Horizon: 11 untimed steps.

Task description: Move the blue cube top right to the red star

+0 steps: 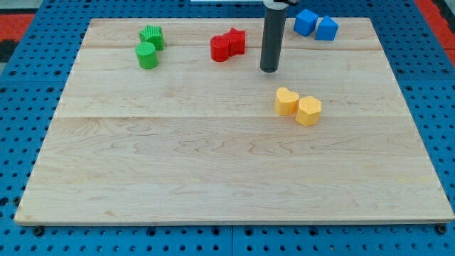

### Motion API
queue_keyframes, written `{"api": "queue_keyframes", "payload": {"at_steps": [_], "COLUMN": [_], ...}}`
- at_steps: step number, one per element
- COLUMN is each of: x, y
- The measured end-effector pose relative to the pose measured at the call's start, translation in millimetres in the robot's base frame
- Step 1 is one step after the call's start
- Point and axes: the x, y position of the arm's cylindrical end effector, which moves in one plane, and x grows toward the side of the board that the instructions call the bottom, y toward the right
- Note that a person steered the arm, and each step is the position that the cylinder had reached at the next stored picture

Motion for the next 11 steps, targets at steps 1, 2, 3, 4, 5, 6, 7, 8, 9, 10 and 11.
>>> {"api": "queue_keyframes", "payload": {"at_steps": [1, 2, 3, 4, 5, 6, 7, 8, 9, 10, 11], "x": [0.0, 6.7, 7.2, 22.2, 3.0, -18.1, -101.9, -135.7, -139.6, -121.9, -139.7], "y": [-11.5, -16.9, -12.6, 0.0, 92.6, 177.6, 174.2, 196.0, 142.8, 57.9, 64.9]}}
